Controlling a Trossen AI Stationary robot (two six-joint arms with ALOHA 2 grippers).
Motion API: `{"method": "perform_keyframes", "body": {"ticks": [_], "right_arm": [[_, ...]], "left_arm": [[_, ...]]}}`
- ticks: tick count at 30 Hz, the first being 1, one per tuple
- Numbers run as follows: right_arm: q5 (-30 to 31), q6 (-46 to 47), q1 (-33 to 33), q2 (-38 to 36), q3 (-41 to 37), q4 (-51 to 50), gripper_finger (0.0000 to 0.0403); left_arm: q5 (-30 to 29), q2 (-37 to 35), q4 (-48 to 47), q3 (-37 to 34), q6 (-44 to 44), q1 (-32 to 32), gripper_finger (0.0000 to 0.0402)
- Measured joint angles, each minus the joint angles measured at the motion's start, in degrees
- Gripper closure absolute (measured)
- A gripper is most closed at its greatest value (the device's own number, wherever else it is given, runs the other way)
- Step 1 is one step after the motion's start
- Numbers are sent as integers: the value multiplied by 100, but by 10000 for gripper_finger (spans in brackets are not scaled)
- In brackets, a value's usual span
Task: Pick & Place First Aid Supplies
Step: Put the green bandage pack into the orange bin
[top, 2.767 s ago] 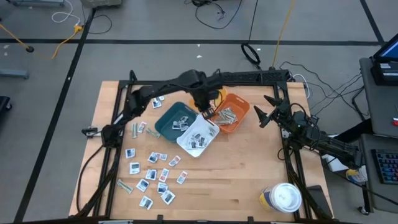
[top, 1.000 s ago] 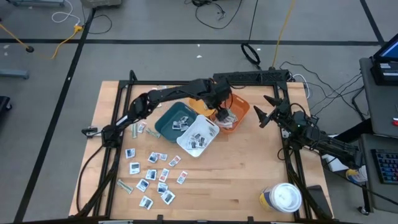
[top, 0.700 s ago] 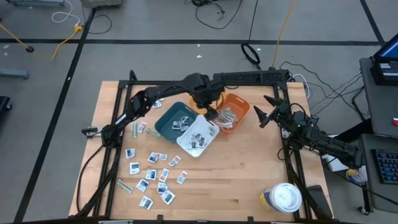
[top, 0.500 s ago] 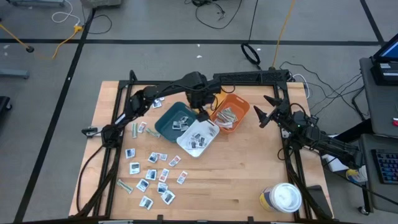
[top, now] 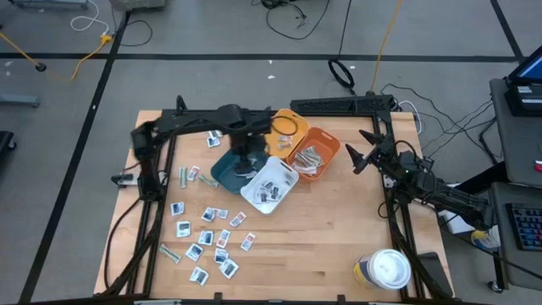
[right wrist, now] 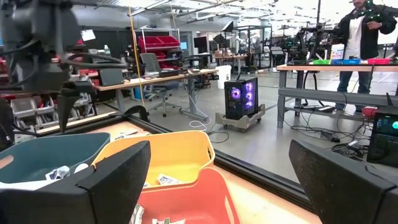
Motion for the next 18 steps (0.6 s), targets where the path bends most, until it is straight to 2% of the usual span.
{"method": "perform_keyframes", "body": {"ticks": [7, 13, 18], "right_arm": [[1, 0, 0, 0, 0, 0, 25], [1, 0, 1, 0, 0, 0, 25], [0, 1, 1, 0, 1, 0, 25]], "left_arm": [[-454, -1549, 776, -1867, 19, -6, 50], [-607, -2630, 1233, -2944, -495, 102, 50], [-612, -3216, 1502, -3653, -1002, 157, 50]]}}
